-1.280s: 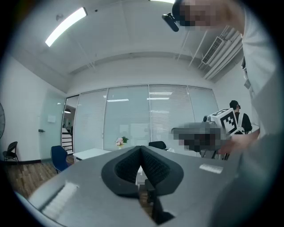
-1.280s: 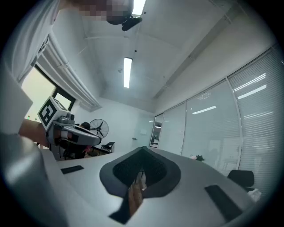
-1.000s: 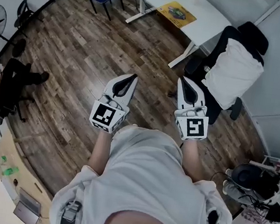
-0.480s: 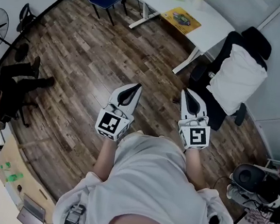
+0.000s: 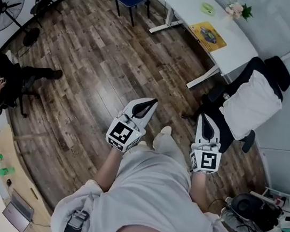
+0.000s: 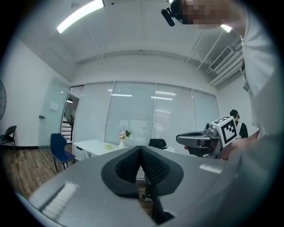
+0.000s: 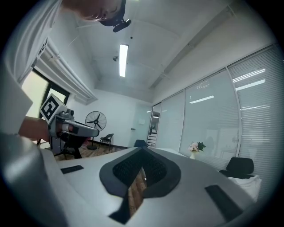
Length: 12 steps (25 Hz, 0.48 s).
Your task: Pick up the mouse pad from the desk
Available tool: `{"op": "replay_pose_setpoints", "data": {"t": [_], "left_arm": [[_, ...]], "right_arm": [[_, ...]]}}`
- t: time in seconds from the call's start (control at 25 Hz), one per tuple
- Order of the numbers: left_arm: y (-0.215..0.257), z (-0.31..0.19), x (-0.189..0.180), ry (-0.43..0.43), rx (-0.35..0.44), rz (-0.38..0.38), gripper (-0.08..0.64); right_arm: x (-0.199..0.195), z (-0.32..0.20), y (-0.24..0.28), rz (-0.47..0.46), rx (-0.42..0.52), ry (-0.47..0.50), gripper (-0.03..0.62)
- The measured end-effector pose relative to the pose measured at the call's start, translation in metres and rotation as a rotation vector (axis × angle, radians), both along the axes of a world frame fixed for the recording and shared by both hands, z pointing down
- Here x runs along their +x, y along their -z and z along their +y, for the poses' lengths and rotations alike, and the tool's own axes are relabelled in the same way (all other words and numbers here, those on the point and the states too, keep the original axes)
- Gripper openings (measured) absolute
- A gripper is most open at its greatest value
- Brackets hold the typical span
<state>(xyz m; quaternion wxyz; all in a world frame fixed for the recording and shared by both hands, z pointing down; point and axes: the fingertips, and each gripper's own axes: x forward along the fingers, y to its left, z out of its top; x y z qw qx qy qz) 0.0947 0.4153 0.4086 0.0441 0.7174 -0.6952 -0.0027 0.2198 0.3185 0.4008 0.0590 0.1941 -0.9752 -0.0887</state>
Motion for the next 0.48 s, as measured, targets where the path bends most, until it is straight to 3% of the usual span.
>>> {"op": "replay_pose_setpoints", "data": {"t": [0.28, 0.48], "left_arm": [[-0.010, -0.044, -0.055, 0.027, -0.037, 0.004, -0.014], [-0.004, -0.100, -0.109, 0.051, -0.042, -0.042, -0.014]], "right_arm": [[-0.054, -0.066, 0.005, -0.052, -0.013, 0.002, -0.002], [-0.099, -0.133, 0.009, -0.091, -0.026, 0.003, -0.002]]}}
